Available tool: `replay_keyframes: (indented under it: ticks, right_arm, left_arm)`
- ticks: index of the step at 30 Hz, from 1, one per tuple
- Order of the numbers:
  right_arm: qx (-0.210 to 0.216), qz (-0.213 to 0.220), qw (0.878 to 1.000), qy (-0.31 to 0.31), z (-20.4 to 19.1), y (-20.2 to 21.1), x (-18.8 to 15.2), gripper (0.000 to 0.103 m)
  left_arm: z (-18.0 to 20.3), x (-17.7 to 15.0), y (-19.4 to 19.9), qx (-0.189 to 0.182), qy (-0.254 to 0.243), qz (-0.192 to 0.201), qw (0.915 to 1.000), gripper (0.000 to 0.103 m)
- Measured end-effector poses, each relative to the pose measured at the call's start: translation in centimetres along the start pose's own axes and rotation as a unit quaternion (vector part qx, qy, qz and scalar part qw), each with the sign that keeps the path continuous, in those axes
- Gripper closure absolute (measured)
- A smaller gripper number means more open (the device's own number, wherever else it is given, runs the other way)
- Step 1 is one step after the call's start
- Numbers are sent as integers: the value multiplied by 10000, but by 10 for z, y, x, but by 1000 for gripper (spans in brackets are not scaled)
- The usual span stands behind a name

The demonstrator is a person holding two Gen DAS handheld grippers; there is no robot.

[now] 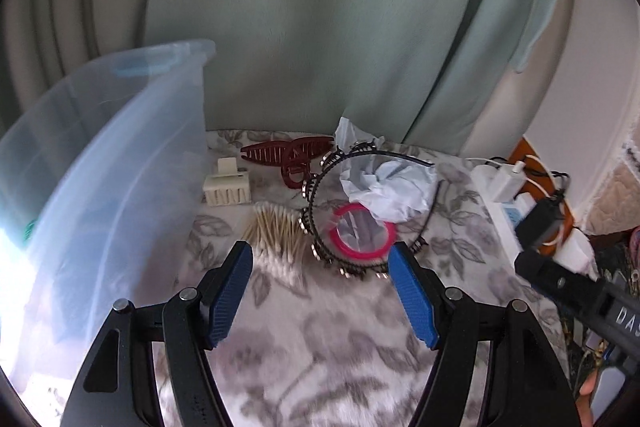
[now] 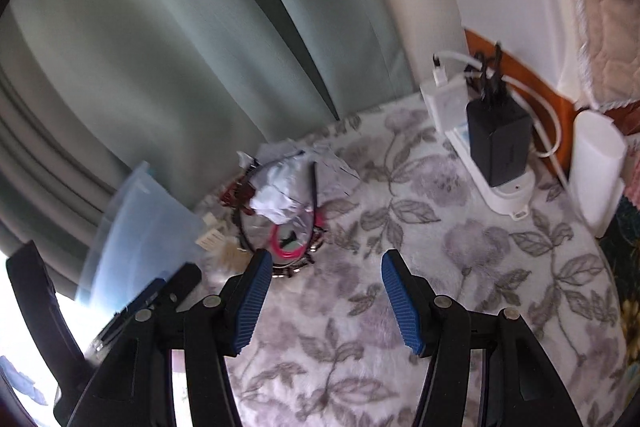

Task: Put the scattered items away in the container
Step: 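Lower the left gripper onto the black beaded headband and close it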

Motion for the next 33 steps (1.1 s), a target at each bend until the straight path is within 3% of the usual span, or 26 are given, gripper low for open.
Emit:
replay_keyframes:
  ticks: [8, 11, 17, 23, 25, 27, 33]
  right_arm:
    - [54, -99, 9998, 139, -10, -45, 13, 42]
    - [166, -144, 9996, 162, -16, -58, 16, 42]
    - [-9, -162, 9993, 328, -18, -79, 23, 42]
    - [-40, -270, 9992, 283, -14, -87, 24, 42]
    - [-42, -261, 9993, 276, -13, -86, 24, 42]
    - [-45, -253, 9993, 269, -12, -84, 24, 42]
    - [-53, -226, 9994, 249, -11, -80, 24, 42]
  left_arm:
    - [-20, 15, -56, 127, -119, -104, 9998, 32]
    - [-26, 19, -72, 133, -71, -129, 9998, 32]
    - [-30, 23, -86, 62, 27, -182, 9998, 33]
    - [-32, 25, -99, -8, 130, -251, 9996, 52]
    - [-33, 26, -104, -32, 164, -274, 9995, 71]
    - [-34, 26, -106, -46, 206, -295, 9993, 84]
    - [-33, 25, -92, -129, 372, -182, 9991, 86]
Point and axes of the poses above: each gripper's, at about its wrist camera, not at the fingertips, and y roughly against the way its jaws point, z to its right, x to its top, the point moved 3 cm from there along -y, roughly the way its jaws point, and after that the axes turned 13 degrees about -x, right-handed, at the moved point
